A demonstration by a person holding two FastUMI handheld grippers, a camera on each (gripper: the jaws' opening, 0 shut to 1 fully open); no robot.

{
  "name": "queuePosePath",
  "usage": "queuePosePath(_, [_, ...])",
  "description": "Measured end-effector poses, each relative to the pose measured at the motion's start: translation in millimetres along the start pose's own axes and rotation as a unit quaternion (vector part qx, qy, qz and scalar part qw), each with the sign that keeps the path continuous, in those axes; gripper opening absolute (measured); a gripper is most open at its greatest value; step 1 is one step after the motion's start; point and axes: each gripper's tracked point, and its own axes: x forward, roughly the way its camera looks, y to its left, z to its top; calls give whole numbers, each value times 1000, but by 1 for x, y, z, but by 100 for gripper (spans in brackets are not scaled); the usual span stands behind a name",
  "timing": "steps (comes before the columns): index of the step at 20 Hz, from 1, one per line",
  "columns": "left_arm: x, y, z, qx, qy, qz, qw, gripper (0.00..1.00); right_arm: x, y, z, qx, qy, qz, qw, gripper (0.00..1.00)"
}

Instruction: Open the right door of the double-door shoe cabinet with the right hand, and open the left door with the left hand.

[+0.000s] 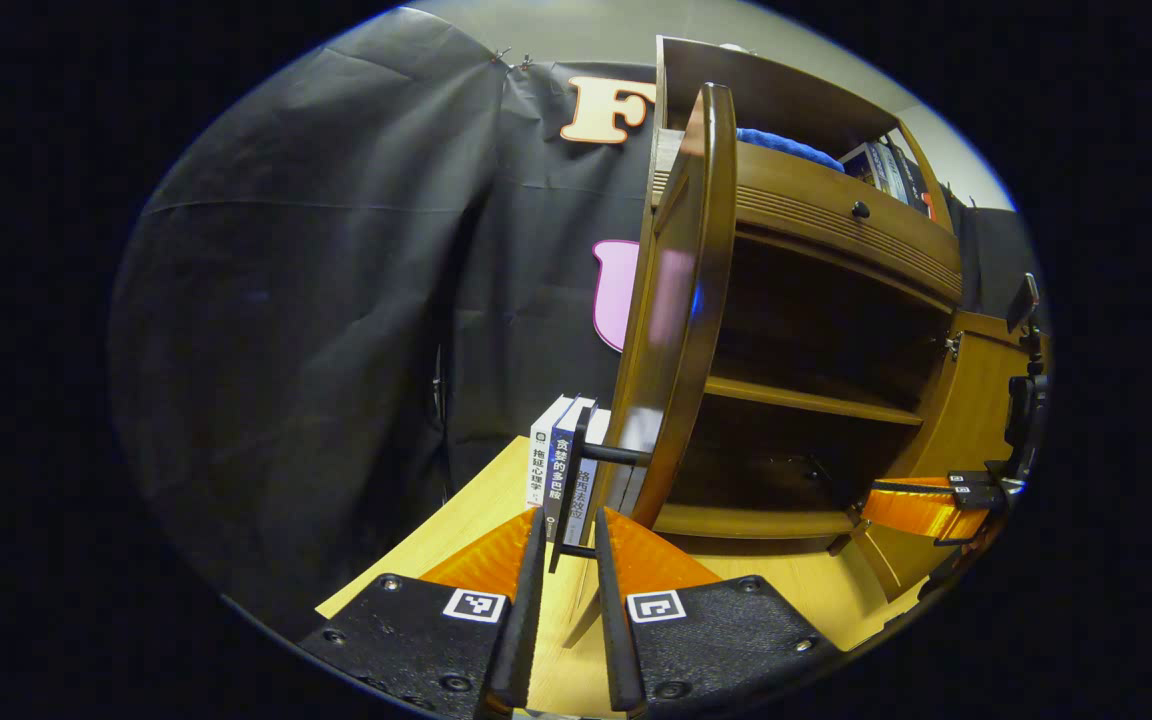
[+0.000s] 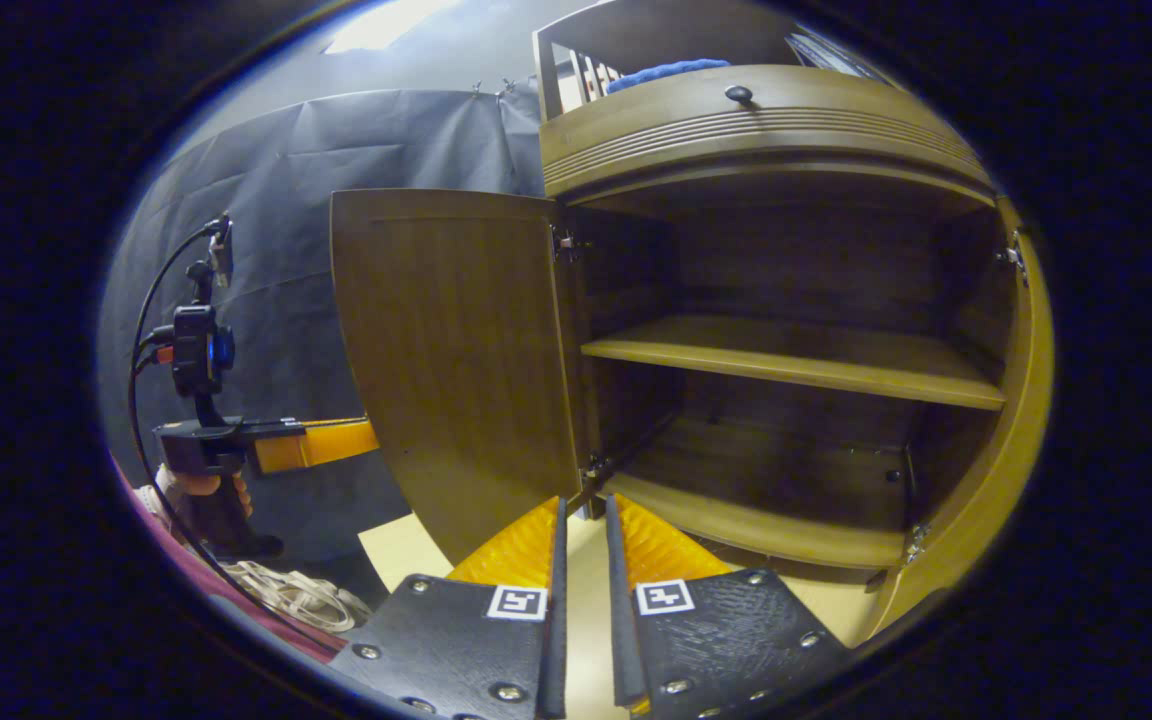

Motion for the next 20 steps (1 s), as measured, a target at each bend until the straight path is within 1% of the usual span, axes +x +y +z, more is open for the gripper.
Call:
queuePosePath(3, [-2, 6, 2, -2, -6, 11, 1000, 30, -2, -2, -1, 2, 0, -2, 1000, 18])
queuePosePath(4, [-3, 8, 3, -1, -6, 15, 1000, 39, -2, -3, 0, 2, 0, -2, 1000, 18])
queuePosePath(7, [-7, 20, 5, -2, -12, 33, 999, 39, -3, -6, 1, 0, 0, -2, 1000, 18])
queuePosePath(9, [-10, 20, 6, -10, -18, 34, 999, 23, -3, -6, 1, 0, -1, -1, 1000, 18])
queuePosePath(11, [-10, 17, 7, -9, -21, 34, 999, 23, -2, -7, 2, 0, -2, 1, 1000, 18])
queuePosePath(12, [-10, 13, 7, -7, -21, 32, 999, 23, -2, -8, 3, 0, -2, 1, 1000, 18])
queuePosePath(14, [-12, 2, 9, -1, -24, 24, 999, 38, -4, -7, 3, 1, -3, 2, 1000, 18])
queuePosePath(15, [-11, -4, 12, 2, -27, 19, 999, 30, -6, -8, 2, 0, -3, 1, 1000, 18])
queuePosePath(18, [-9, -21, 19, 12, -35, -1, 999, 30, -10, -12, 2, 0, -3, -5, 1000, 18])
queuePosePath(19, [-8, -29, 22, 15, -38, -9, 999, 38, -11, -14, 2, 1, -5, -8, 1000, 18])
queuePosePath(20, [-7, -36, 24, 18, -41, -18, 999, 30, -13, -17, 4, 2, -6, -13, 1000, 18])
